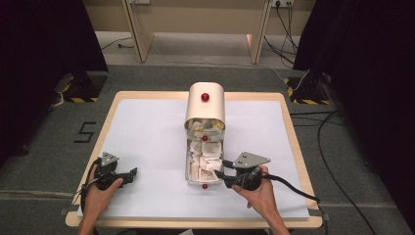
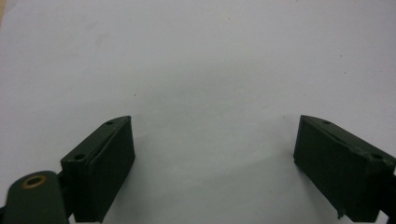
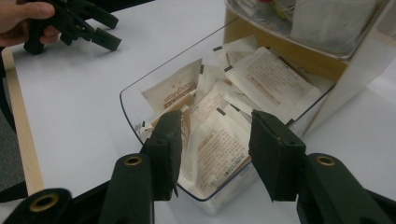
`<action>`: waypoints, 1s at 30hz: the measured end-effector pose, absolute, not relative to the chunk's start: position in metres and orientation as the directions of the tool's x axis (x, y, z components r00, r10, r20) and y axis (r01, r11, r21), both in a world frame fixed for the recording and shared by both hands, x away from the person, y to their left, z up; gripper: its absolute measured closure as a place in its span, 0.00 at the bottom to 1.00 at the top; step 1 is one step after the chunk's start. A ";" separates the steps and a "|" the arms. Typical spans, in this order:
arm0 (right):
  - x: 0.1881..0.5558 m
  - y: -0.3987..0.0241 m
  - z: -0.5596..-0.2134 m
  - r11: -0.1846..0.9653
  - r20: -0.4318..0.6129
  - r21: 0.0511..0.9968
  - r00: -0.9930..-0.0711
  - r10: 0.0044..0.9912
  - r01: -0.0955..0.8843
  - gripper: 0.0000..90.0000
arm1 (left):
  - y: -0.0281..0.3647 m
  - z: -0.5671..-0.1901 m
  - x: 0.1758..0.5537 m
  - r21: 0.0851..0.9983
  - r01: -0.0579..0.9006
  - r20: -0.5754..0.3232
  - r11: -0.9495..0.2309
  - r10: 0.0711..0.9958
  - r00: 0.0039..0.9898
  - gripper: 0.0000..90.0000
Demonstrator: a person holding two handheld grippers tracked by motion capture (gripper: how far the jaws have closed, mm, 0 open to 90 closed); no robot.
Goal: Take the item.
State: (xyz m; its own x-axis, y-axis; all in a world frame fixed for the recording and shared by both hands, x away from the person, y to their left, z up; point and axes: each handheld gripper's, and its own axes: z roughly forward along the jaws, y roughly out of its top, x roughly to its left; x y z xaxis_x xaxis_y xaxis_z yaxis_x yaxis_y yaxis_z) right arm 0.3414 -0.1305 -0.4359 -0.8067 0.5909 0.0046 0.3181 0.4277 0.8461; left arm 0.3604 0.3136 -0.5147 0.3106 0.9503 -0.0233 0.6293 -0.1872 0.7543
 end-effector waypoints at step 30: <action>0.351 -0.099 -0.455 0.485 0.003 0.815 -0.838 0.546 0.318 0.79 | 0.314 -0.515 0.360 0.755 0.629 -0.021 -0.188 0.950 0.310 0.13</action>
State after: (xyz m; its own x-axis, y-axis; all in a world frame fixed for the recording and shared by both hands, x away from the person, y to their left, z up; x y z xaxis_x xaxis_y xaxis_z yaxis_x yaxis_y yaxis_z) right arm 0.3514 -0.0993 -0.4548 -0.8380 0.5457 0.0028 0.3182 0.4846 0.8148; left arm 0.3603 0.3135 -0.5147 0.3102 0.9504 -0.0214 0.6287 -0.1882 0.7545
